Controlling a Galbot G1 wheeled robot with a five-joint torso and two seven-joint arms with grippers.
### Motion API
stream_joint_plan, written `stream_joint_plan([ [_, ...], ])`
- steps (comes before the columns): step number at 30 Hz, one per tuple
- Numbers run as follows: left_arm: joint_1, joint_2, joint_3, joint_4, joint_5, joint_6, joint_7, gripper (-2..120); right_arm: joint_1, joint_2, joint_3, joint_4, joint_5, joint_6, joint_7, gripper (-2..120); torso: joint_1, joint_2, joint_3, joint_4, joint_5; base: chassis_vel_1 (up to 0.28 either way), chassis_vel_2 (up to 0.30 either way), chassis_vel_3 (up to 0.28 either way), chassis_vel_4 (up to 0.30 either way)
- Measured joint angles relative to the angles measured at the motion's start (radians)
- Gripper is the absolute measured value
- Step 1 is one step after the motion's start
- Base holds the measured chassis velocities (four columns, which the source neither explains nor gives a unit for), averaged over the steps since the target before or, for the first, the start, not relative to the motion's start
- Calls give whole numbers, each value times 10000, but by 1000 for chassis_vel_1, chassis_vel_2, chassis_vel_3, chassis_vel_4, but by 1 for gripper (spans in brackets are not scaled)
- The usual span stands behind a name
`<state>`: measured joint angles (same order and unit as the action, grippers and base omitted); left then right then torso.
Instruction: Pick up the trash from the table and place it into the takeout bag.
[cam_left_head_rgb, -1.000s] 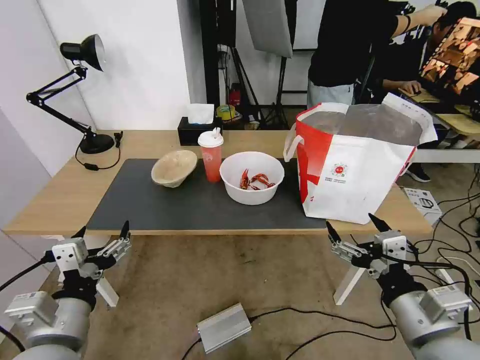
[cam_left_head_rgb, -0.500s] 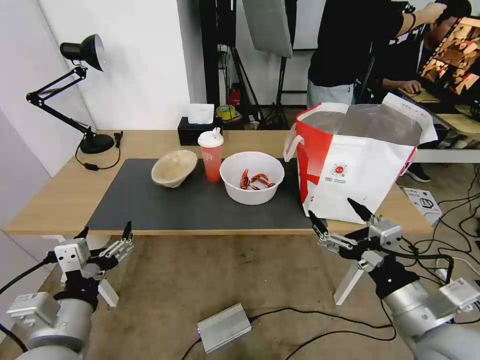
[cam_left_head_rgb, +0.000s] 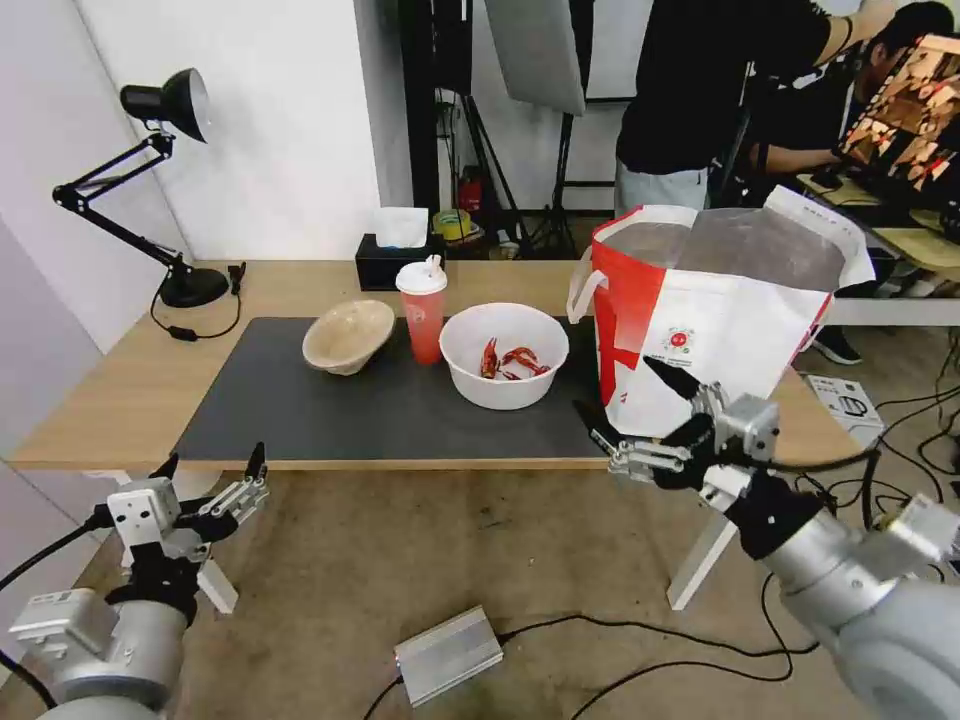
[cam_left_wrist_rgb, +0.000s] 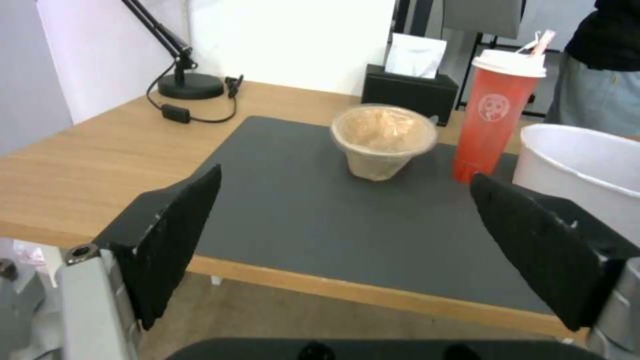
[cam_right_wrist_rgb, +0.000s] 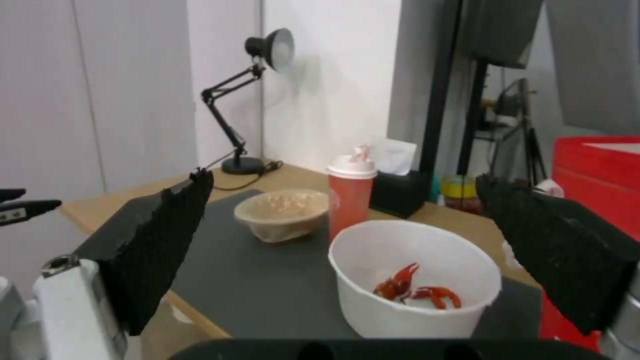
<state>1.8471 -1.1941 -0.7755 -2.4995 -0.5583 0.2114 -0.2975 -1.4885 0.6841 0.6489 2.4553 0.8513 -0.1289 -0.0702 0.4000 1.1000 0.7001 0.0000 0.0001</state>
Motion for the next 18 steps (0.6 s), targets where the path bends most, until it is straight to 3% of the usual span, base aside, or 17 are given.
stream_joint_plan([
  [11,-4,-108,-6,-5,16,21,1,100,2630,-1539,-976,-740,1567,-1021,-150,100,0,-1,0,0,0,0,0,0,0],
  [16,-4,-158,3,-8,51,22,17,100,4157,-2008,-2051,-1146,1781,-1408,-283,100,0,-1,-1,0,-1,0,0,0,0],
  [18,-6,-174,31,-10,82,25,30,100,5270,-2254,-3017,-1456,1804,-1682,-377,100,1,-1,0,2,-2,0,0,0,0],
])
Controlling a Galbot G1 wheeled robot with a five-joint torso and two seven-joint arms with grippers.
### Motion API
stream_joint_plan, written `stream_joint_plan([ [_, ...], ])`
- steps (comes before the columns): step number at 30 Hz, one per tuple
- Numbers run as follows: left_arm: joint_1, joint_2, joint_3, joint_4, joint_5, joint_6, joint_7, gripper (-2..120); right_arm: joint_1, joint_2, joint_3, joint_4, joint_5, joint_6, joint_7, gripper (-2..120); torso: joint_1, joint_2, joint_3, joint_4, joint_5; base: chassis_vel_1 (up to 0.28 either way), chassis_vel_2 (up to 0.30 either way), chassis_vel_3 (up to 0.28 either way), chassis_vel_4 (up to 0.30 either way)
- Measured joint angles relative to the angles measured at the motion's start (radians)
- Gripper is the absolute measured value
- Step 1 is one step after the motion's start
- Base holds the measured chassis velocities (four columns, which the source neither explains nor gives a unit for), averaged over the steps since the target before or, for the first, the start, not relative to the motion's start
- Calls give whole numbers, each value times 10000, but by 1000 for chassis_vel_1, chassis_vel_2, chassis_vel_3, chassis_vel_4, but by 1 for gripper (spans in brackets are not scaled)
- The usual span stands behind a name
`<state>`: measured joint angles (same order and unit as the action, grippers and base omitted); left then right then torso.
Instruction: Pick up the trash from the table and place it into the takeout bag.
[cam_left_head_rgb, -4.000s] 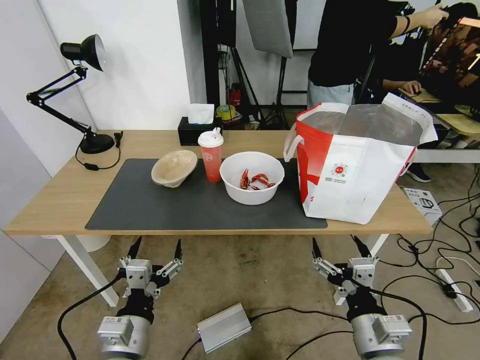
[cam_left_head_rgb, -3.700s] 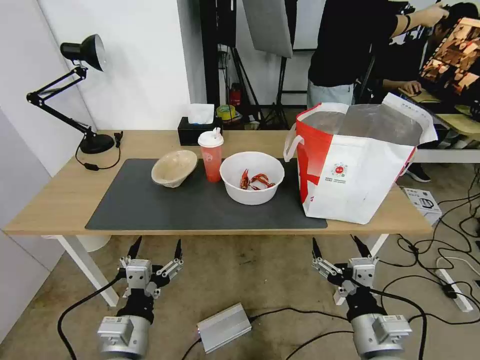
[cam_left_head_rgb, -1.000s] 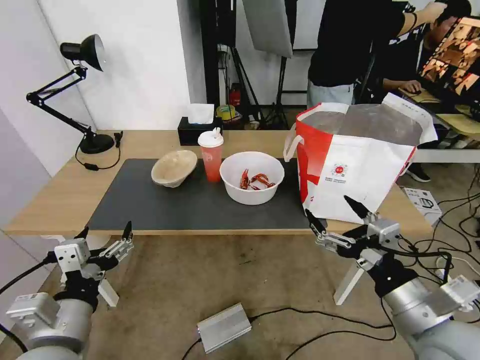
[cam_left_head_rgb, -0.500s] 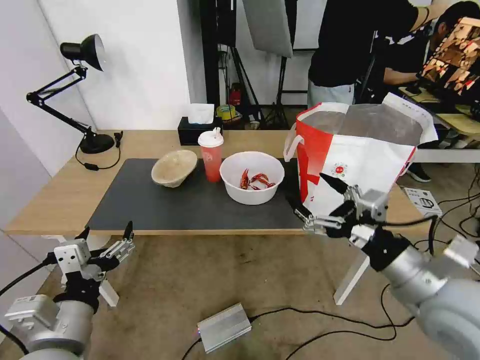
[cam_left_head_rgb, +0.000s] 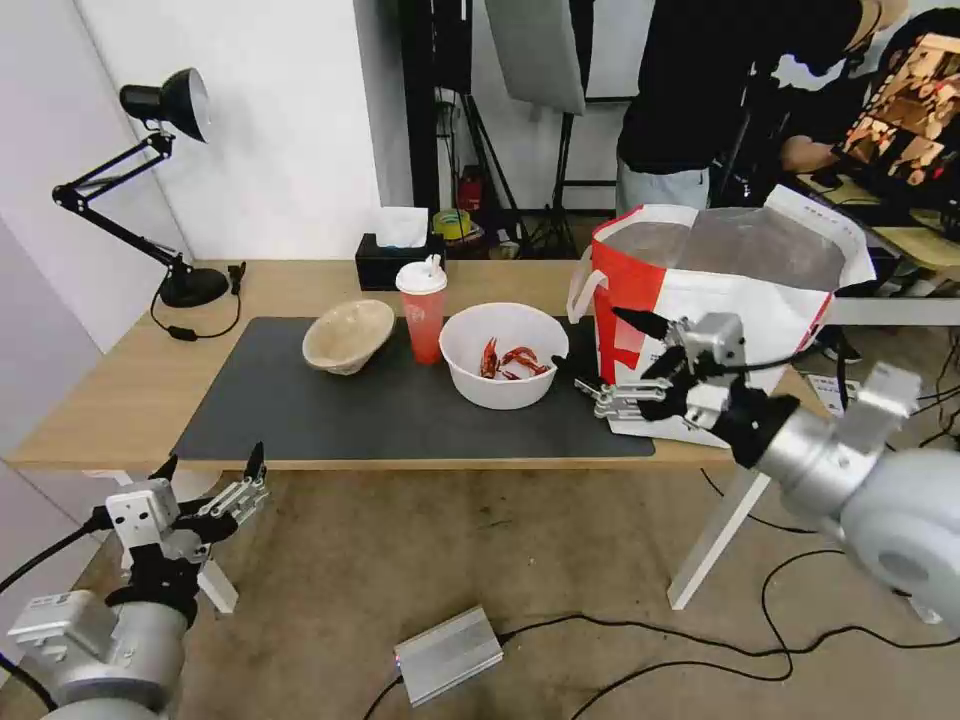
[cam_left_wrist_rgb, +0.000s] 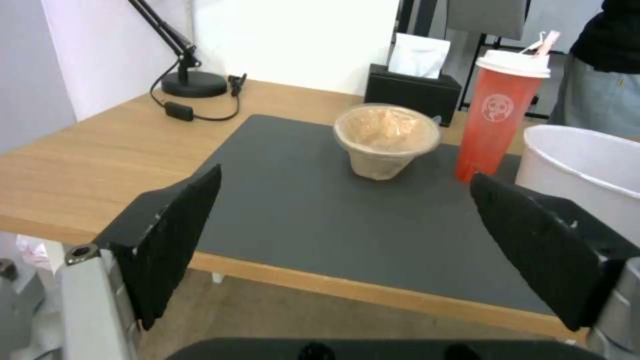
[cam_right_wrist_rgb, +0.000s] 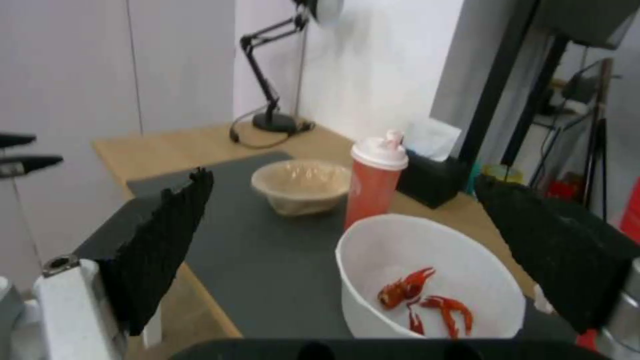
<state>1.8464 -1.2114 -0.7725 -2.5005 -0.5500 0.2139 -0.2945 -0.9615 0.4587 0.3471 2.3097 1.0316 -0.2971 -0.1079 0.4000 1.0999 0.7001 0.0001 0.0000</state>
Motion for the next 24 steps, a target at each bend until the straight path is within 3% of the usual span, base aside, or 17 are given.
stream_joint_plan([
  [11,-12,-40,101,0,98,0,24,100,2671,-233,-2151,-949,708,-821,-565,100,0,0,0,0,0,0,0,0,0],
  [24,-76,-63,358,115,225,-29,41,100,3701,-355,-3084,-1620,884,-1742,-1121,100,-1,0,-1,-3,1,0,0,0,0],
])
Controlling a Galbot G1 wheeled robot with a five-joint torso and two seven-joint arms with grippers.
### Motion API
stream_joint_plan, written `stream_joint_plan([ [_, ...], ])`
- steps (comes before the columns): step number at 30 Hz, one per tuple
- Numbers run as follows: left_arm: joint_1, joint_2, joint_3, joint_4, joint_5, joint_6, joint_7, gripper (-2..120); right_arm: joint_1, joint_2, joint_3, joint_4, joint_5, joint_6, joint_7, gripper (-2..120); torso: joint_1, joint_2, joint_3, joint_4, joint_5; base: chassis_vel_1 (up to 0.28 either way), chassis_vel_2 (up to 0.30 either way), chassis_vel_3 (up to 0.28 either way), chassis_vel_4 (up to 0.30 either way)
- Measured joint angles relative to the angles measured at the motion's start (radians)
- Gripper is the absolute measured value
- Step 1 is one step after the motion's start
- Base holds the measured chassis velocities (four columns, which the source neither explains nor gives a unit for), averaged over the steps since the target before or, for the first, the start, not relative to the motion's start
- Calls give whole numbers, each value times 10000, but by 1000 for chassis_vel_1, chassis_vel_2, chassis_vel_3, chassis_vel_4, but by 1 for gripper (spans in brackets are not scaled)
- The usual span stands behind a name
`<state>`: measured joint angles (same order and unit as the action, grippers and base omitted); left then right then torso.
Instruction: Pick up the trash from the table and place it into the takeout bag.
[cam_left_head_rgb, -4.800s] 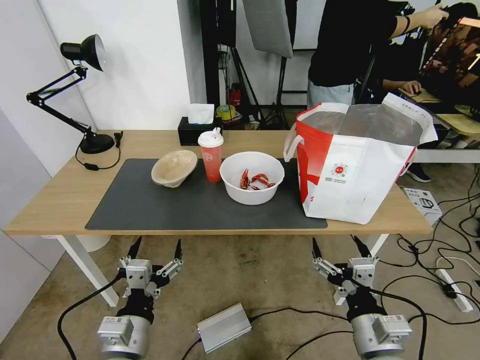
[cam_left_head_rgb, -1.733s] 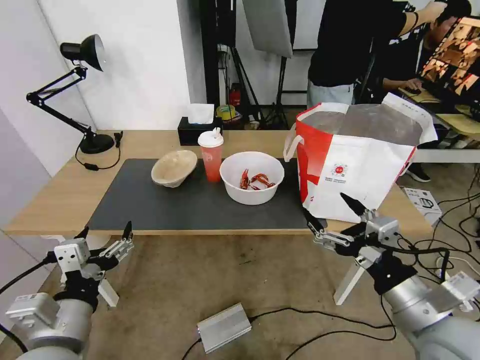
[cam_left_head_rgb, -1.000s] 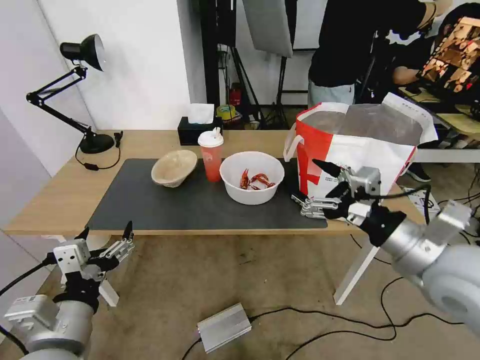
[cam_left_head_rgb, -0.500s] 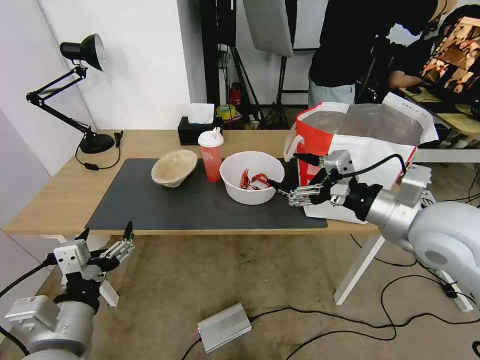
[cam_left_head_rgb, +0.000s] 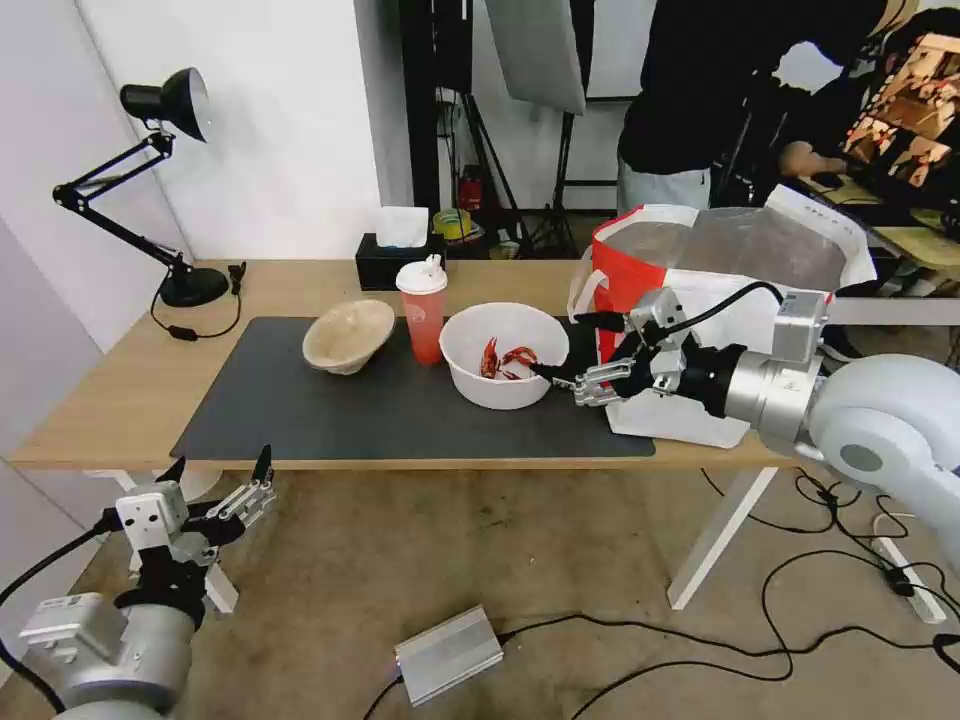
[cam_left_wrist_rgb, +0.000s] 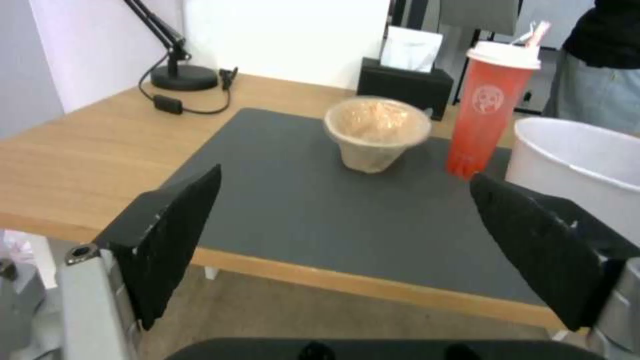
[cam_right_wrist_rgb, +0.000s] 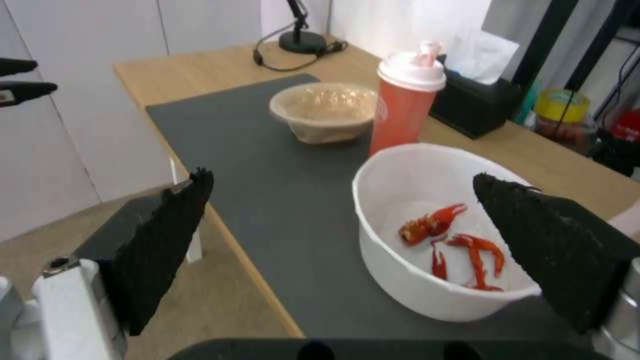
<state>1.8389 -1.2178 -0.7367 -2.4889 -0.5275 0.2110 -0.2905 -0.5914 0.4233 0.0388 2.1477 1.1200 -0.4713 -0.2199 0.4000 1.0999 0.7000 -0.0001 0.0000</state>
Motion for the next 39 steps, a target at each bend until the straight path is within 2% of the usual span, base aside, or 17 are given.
stream_joint_plan([
  [7,-10,-152,116,57,122,-35,105,100,1005,50,-910,-656,-22,-547,-262,100,0,0,0,1,0,0,0,0,0],
  [16,-4,-239,186,57,195,-42,182,100,1481,162,-1435,-1080,-98,-674,-430,100,0,0,0,1,0,0,0,0,0],
  [21,22,-277,171,60,257,-68,190,100,2310,484,-2317,-1639,-641,-717,-835,100,0,0,0,1,0,0,0,0,0],
  [30,-24,-372,207,118,280,-99,188,100,3310,953,-3261,-2267,-1264,-685,-1493,100,0,0,0,1,0,0,0,0,0],
  [39,-203,-403,310,337,291,-173,180,100,4451,1353,-4440,-2922,-2334,-107,-2611,100,0,1,0,1,0,0,0,0,0],
])
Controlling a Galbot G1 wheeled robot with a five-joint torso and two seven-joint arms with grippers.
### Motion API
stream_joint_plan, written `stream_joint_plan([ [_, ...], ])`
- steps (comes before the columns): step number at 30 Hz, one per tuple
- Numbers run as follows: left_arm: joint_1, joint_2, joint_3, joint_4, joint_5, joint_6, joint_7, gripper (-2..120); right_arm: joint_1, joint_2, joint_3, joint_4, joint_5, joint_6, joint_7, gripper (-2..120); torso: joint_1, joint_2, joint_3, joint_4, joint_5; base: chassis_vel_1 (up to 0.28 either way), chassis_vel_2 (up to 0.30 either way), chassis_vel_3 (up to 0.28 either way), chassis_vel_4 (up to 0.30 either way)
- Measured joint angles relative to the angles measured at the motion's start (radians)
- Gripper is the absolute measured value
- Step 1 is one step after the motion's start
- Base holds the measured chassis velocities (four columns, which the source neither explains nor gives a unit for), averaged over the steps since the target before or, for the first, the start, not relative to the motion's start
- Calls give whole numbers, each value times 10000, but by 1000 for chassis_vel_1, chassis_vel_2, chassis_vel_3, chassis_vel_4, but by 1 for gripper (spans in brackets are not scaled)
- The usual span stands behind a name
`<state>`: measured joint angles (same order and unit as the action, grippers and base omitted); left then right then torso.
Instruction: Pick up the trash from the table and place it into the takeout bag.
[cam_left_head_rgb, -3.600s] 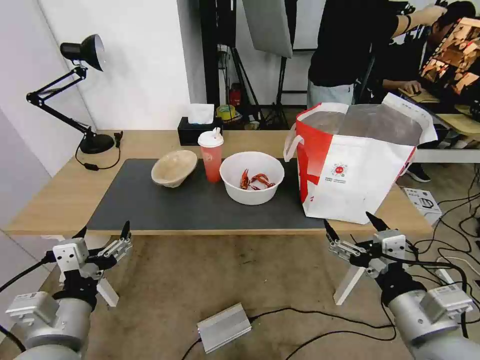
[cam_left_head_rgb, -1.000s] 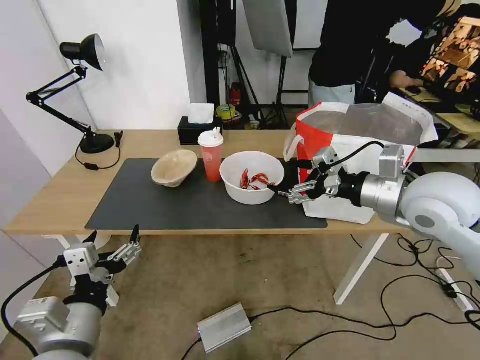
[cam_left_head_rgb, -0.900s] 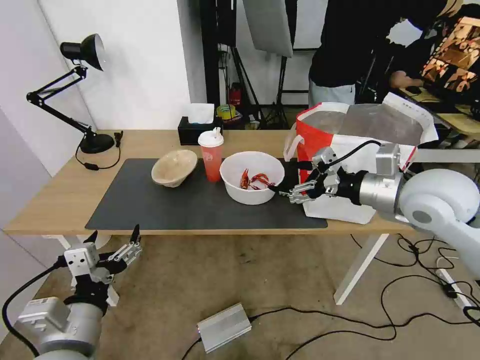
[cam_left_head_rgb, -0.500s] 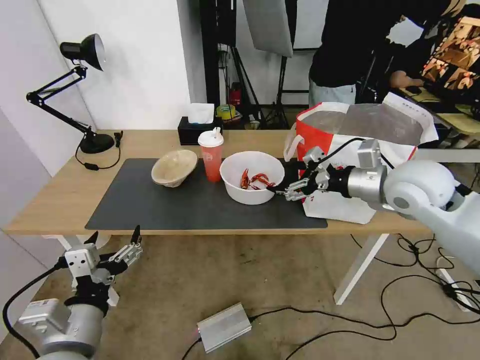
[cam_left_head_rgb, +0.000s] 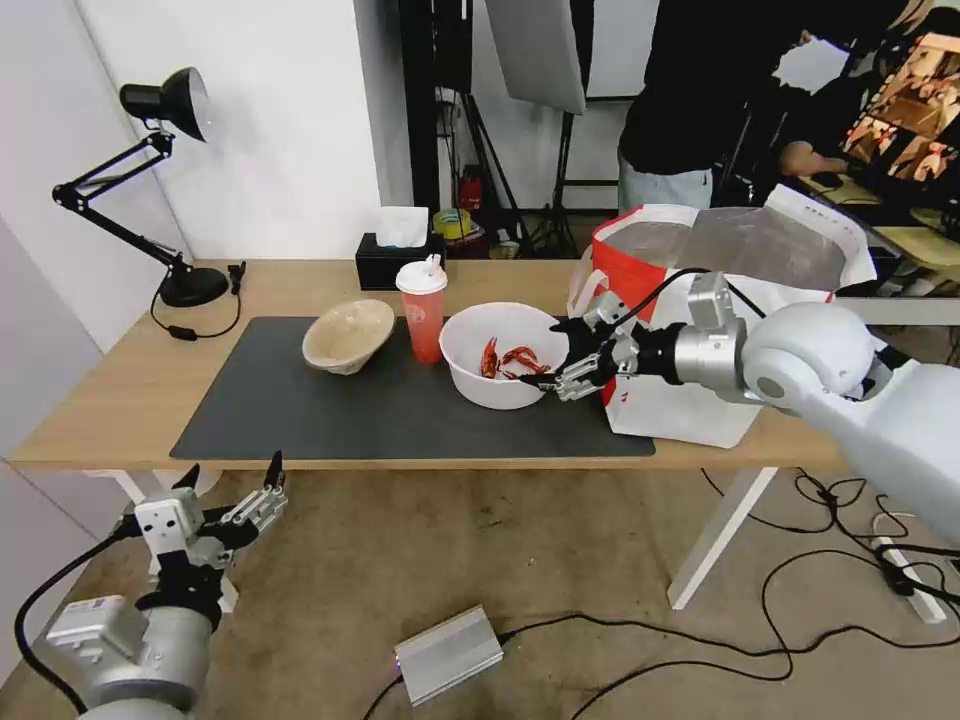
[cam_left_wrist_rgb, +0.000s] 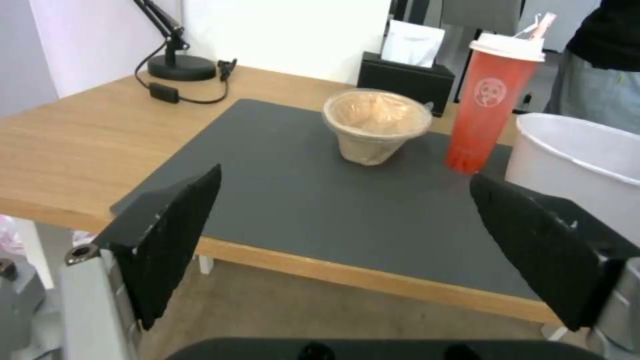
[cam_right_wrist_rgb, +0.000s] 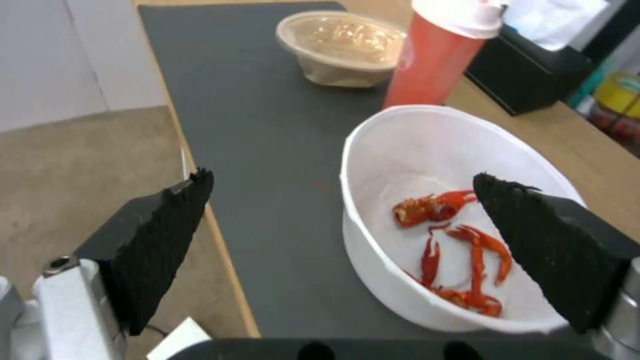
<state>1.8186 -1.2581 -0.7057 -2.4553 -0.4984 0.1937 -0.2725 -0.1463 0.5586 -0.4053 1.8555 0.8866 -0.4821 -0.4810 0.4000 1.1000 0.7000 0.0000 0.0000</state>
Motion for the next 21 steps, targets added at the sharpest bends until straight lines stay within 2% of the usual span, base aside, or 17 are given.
stream_joint_plan([
  [8,-67,-71,63,84,0,-30,-5,100,706,595,-866,-695,-1203,649,-803,100,0,0,0,1,-1,0,0,0,0],
  [21,-135,-61,79,163,-35,-92,-17,100,1182,1354,-1447,-1601,-1937,1096,-1401,100,0,0,0,0,-1,0,0,0,0],
])
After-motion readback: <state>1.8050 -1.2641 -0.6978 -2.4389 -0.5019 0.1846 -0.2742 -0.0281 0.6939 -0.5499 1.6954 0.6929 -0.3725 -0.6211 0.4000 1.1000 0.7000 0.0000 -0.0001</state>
